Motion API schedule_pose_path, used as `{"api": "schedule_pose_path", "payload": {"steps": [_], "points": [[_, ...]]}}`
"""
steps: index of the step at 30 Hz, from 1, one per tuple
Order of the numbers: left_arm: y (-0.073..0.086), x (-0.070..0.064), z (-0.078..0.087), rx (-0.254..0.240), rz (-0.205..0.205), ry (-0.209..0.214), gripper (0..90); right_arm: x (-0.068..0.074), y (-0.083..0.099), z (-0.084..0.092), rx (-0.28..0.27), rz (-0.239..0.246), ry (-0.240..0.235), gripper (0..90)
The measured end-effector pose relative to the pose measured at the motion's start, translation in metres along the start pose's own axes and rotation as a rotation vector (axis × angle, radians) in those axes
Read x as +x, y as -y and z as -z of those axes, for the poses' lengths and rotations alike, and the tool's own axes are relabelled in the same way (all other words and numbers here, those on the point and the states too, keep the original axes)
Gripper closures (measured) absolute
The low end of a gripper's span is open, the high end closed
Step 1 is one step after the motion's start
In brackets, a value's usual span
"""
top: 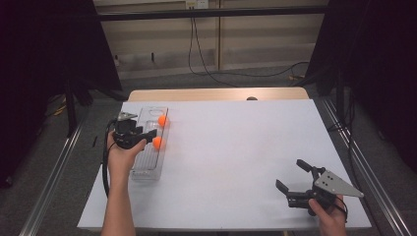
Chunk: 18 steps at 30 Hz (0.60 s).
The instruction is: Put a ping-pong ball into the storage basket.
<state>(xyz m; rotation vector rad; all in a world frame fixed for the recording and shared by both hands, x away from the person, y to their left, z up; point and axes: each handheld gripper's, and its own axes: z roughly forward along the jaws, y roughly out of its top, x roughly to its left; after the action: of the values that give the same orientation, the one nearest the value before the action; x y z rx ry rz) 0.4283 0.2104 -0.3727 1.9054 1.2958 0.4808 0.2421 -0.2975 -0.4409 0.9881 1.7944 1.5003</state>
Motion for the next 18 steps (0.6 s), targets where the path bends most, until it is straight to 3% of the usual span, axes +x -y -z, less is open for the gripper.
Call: {"api": "schedule_pose_path", "payload": {"steps": [9,18], "points": [[0.002,-0.004,0.004,-0.006,-0.01,0.016,36.6,-0.001,-0.001,-0.001,-0.005,0.0,0.0,2.1],[0.004,-0.006,0.012,-0.044,-0.013,0.019,29.2,0.001,-0.002,-0.007,0.001,0.007,-0.018,2.1]]}}
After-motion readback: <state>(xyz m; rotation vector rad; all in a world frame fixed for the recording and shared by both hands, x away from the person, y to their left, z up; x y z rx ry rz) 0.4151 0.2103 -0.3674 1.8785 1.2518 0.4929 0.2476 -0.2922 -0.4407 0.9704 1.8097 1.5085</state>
